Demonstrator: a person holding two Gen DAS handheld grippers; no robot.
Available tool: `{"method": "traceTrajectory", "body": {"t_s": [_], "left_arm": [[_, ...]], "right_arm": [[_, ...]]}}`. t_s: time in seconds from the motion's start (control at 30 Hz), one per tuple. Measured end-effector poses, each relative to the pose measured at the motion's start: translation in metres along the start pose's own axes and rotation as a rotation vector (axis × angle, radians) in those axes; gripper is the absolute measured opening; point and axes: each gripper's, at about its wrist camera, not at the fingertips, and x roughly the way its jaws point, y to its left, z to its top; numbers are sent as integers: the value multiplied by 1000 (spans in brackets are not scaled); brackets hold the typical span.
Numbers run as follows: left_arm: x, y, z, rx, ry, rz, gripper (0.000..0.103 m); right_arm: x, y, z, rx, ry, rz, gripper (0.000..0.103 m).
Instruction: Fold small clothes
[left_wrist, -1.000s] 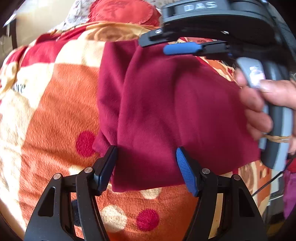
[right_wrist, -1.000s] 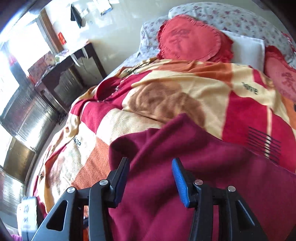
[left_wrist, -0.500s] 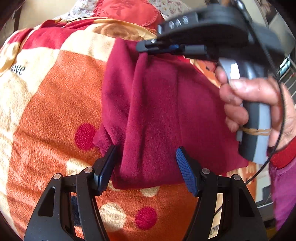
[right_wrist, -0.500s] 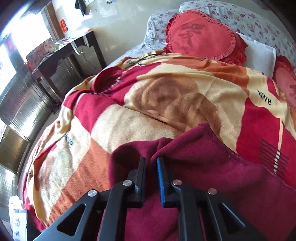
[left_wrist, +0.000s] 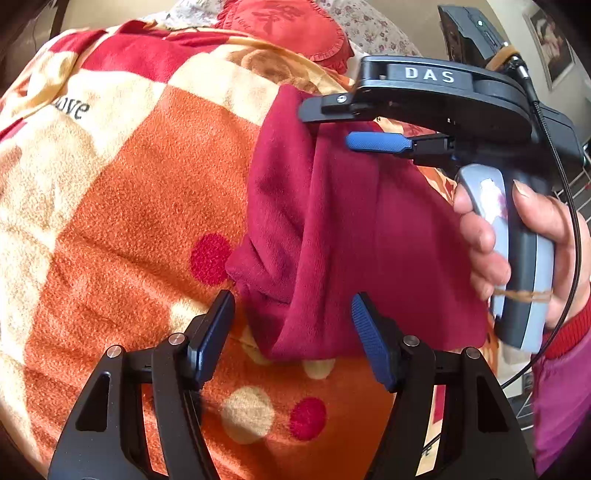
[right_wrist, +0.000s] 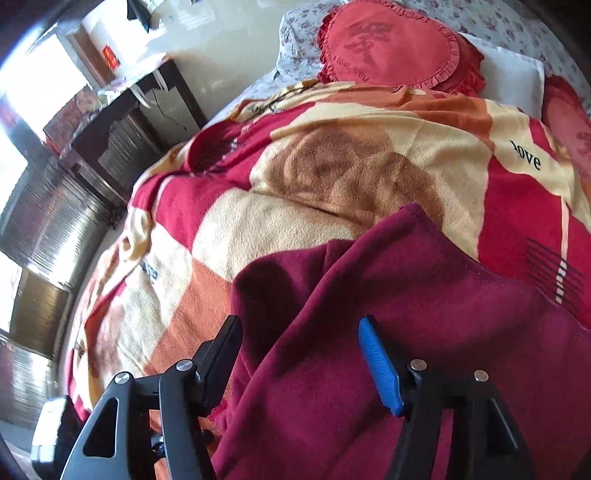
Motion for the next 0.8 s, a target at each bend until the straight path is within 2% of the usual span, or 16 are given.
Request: {"method": "traceTrajectory", "body": {"t_s": [0.1, 0.17, 0.3, 0.37, 0.4, 0.5, 0.8], "left_arm": [[5, 3, 3, -25, 11, -11, 66], [8, 5, 5, -34, 14, -15, 66], [10, 8, 7, -40, 10, -26, 66], [12, 9, 8, -40, 11, -26, 66], [11, 9, 8, -40, 10, -26, 66], [17, 10, 13, -40, 8, -25, 67], [37, 9, 38, -43, 13, -12, 67]], "right_arm": [[6, 11, 3, -31, 10, -44, 65], [12, 18, 7, -41, 18, -84, 72], [29, 40, 9, -117, 56, -229, 78], [36, 48, 9, -147, 54, -268, 87], [40, 50, 7, -153, 57, -281, 88], [44, 53, 5, -167, 44, -308, 90], [48, 50, 6, -167, 41, -317, 89]]}}
